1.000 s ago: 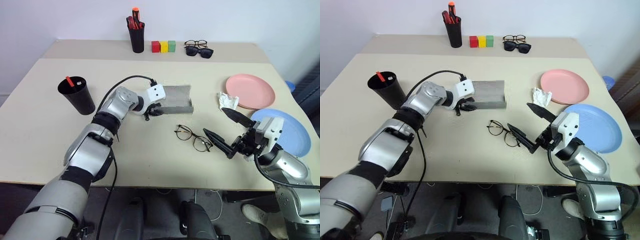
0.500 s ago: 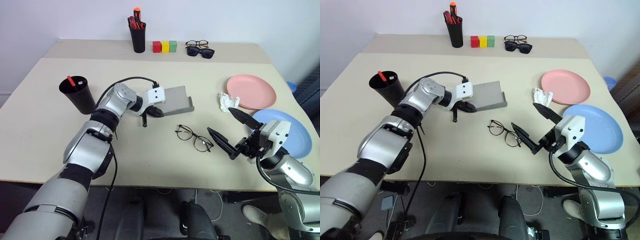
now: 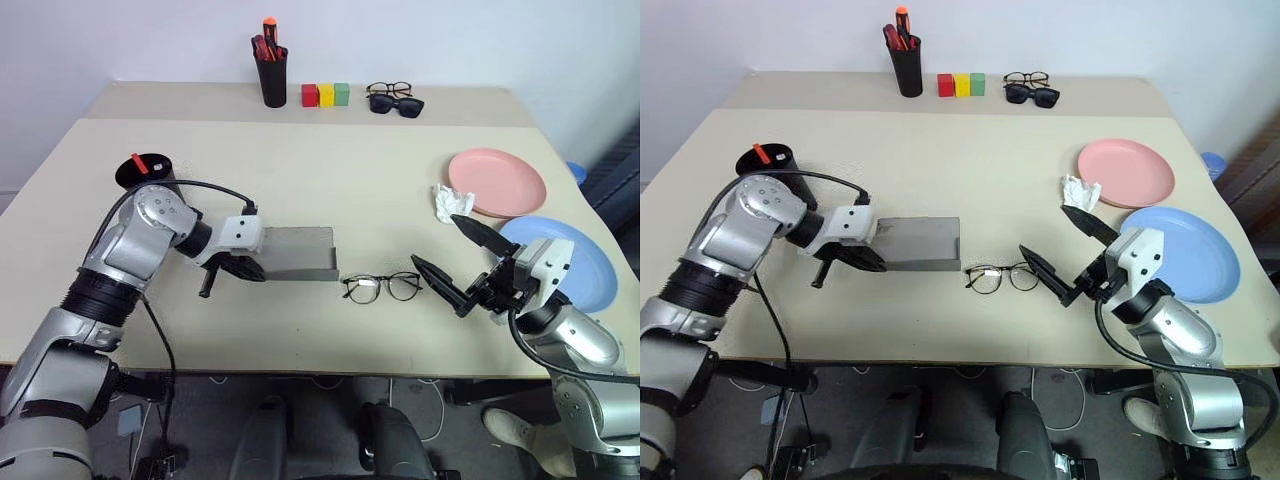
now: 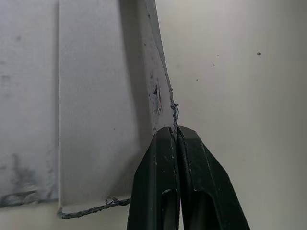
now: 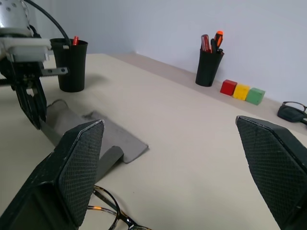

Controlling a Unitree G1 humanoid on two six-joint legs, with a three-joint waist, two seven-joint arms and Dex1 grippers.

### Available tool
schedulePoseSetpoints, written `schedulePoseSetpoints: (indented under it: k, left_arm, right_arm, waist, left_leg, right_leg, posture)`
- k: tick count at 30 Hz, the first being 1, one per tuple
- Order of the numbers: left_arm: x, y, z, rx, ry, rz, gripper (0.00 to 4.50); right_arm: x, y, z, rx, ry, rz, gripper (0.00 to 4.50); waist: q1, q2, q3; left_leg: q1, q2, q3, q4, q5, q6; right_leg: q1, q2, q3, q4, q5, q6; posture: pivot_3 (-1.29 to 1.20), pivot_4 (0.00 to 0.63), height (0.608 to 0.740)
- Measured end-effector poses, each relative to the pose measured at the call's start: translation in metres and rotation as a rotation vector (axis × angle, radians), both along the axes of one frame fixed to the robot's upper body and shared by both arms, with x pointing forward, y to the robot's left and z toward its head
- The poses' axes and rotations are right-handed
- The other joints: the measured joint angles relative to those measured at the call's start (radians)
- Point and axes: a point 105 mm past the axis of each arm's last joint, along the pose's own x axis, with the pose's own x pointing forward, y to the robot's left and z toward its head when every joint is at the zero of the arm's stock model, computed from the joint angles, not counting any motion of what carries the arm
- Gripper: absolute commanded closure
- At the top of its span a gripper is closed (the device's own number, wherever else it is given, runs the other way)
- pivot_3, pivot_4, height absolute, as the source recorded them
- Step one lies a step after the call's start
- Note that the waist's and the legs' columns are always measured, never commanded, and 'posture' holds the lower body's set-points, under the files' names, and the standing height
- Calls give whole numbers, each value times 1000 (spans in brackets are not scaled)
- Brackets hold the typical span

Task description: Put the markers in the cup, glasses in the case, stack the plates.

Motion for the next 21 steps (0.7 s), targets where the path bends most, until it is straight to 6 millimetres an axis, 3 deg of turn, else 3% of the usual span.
schedulePoseSetpoints:
  k: [3,12,17,21]
  left_arm:
    - [-4,-1,3,-12,4,11,4466]
    - [-55,2,-5,-9,167,-83,4466]
    - [-55,-7,-10,-23,148,-33,4466]
    - [-43,-29,-17,-52,116,62,4466]
  right_arm:
    - [2,0,-1,1,5,4,0]
    - [2,1,-3,0,11,10,0]
    - [1,-1,-6,1,25,5,0]
    - [-1,-2,-9,2,35,-5,0]
  waist:
    - [-3,0,0]
    - [-1,0,0]
    - [-1,0,0]
    - [-1,0,0]
  left_leg:
    - [0,0,0,-1,0,0]
    - [0,2,0,-1,0,0]
    - [0,2,0,-1,0,0]
    - [0,2,0,0,0,0]
  right_leg:
    - [0,0,0,0,0,0]
    - [-2,2,0,1,-1,1]
    - [-1,2,1,1,-1,1]
    - [-1,2,1,1,-1,2]
  posture:
    - [0,150,740]
    - [0,150,740]
    - [0,150,740]
    - [0,150,740]
